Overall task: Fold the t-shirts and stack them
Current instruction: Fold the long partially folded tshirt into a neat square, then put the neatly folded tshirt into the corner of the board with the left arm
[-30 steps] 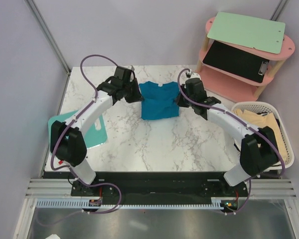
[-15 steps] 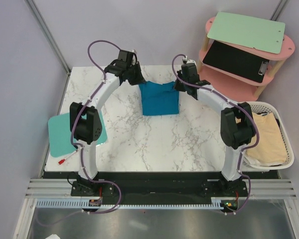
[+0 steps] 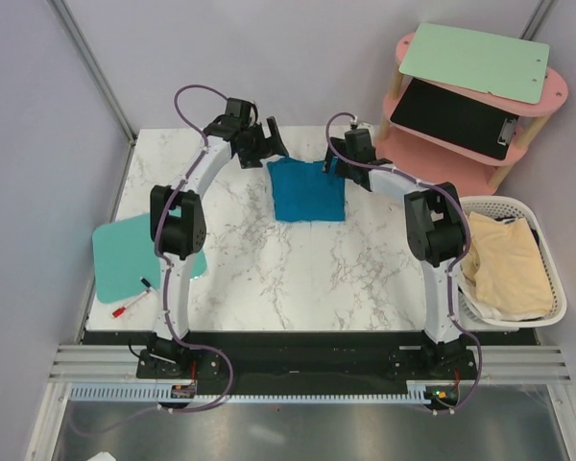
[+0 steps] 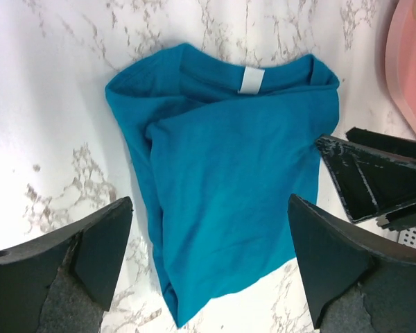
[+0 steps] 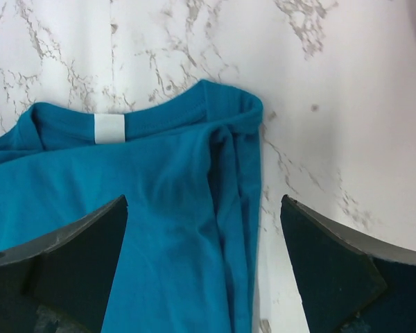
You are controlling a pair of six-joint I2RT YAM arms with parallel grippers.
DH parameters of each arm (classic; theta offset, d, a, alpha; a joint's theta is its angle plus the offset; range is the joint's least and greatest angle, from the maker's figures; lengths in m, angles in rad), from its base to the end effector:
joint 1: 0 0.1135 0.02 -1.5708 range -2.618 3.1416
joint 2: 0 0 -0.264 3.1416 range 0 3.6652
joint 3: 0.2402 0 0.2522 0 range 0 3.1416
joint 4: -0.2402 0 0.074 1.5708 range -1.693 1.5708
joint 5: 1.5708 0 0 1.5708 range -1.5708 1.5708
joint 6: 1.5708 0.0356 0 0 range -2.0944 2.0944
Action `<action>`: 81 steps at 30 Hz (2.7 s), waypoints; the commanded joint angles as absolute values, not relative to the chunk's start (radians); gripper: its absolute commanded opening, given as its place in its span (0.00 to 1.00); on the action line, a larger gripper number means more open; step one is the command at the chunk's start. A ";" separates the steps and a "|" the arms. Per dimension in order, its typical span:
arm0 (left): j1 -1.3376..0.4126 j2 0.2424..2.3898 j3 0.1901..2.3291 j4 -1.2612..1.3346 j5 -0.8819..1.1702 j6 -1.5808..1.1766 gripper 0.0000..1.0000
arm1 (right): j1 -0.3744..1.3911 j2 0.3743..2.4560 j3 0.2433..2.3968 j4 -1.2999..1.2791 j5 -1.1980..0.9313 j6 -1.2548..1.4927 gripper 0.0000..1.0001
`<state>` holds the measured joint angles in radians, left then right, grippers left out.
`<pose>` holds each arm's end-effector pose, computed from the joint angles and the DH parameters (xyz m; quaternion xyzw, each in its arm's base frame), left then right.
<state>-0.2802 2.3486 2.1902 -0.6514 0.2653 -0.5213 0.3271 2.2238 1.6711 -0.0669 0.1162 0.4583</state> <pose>0.5080 -0.1559 0.2437 -0.0619 0.9195 -0.2567 0.2910 0.4837 0.1598 0.1821 0.0847 0.8839 0.1272 0.4421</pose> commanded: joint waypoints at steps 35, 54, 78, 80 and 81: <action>-0.606 2.583 2.395 -0.700 0.169 -0.526 0.02 | 0.330 1.420 1.072 -0.144 0.330 0.379 0.98; -0.670 2.649 2.408 -0.606 0.249 -0.566 0.02 | 0.331 1.466 1.037 -0.146 0.341 0.391 0.98; -0.387 2.465 2.033 -0.565 0.183 -0.695 0.02 | 0.330 1.440 0.948 -0.141 0.285 0.408 0.98; -0.358 2.432 1.997 -0.563 0.187 -0.693 0.02 | 0.331 1.442 0.940 -0.135 0.279 0.419 0.98; -0.332 2.425 1.976 -0.558 0.192 -0.692 0.02 | 0.330 1.442 0.937 -0.132 0.273 0.420 0.98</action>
